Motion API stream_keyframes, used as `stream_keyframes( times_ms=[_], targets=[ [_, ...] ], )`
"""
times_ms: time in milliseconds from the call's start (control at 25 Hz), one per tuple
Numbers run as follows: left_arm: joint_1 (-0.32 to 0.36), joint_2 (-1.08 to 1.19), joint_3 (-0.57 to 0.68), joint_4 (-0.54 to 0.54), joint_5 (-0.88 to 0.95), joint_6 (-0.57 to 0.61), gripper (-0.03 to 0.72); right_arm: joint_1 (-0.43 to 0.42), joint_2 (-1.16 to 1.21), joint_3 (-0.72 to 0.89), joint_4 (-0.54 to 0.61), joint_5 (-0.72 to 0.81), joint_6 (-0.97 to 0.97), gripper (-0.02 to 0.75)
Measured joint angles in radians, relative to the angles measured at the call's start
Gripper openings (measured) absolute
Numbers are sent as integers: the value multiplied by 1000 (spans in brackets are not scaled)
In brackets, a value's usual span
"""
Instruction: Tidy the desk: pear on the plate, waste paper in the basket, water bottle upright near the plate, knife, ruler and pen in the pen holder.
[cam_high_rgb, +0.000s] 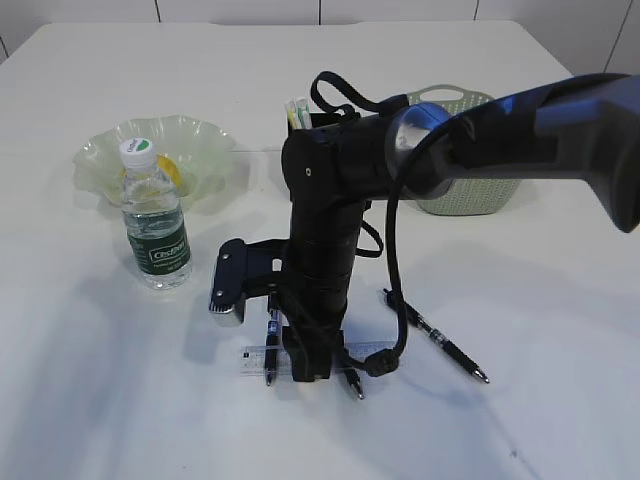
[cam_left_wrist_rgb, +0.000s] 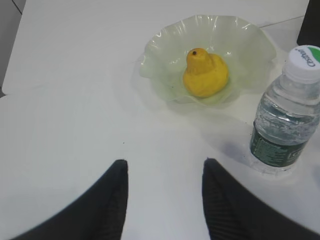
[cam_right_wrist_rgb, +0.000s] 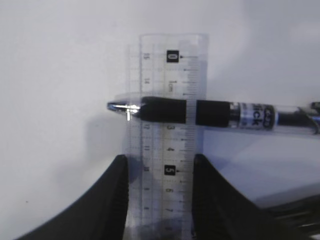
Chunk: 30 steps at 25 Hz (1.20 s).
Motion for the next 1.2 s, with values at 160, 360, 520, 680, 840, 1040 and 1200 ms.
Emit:
stream_keyframes(
  times_ms=[160,360,520,680,840,1040,1200],
  targets=[
    [0,0,0,0,0,0,341,0,0,0,0,0,27,276],
    [0,0,0,0,0,0,341,0,0,0,0,0,34,276],
    [0,0,0,0,0,0,341,0,0,0,9,0,35,276],
    [0,0,0,-4,0,0,341,0,0,0,17,0,50,276],
    [0,0,0,-5,0,0,341,0,0,0,18,0,71,276],
    [0,0,0,-5,0,0,341,0,0,0,18,0,126,276],
    [0,0,0,-5,0,0,341,0,0,0,18,0,134,276]
  ],
)
